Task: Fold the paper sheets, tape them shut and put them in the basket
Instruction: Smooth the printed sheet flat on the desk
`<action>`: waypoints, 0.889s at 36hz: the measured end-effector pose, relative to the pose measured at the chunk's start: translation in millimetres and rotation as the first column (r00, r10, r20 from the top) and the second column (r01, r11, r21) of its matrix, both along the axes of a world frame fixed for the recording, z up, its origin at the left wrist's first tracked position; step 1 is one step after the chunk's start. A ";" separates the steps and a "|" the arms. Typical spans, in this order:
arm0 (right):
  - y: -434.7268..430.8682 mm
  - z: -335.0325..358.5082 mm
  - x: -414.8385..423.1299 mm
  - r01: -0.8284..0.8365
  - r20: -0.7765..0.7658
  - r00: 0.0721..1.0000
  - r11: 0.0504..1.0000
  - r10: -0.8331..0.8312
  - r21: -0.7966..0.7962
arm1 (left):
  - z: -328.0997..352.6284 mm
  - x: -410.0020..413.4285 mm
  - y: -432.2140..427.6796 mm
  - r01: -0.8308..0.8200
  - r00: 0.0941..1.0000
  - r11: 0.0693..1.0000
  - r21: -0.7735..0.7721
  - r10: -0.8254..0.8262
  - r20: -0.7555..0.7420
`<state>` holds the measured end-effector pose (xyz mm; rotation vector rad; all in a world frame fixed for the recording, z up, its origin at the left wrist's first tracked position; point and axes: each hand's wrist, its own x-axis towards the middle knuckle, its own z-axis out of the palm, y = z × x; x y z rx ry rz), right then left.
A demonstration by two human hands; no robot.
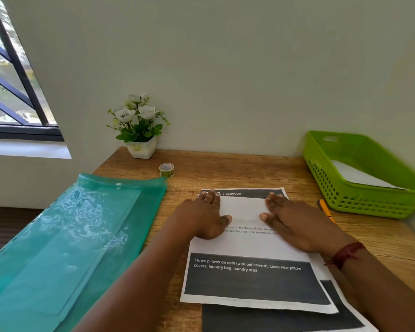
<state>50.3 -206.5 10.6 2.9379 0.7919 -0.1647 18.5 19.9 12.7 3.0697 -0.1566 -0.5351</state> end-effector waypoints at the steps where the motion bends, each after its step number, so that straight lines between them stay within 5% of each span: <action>1: -1.3 1.3 1.8 0.009 0.026 1.000 1.000 -0.008 -0.011 | 0.4 1.2 2.7 -0.014 1.000 1.000 0.006 0.014 0.012; 10: -18.4 -5.6 19.9 -0.026 0.079 0.997 0.973 0.008 0.230 | 5.2 8.7 17.2 -0.054 0.974 0.998 0.018 0.049 0.223; 32: -17.0 -17.9 33.5 -0.033 0.092 0.996 0.940 0.002 0.339 | 2.2 20.4 28.9 -0.088 0.976 0.980 -0.179 0.121 0.180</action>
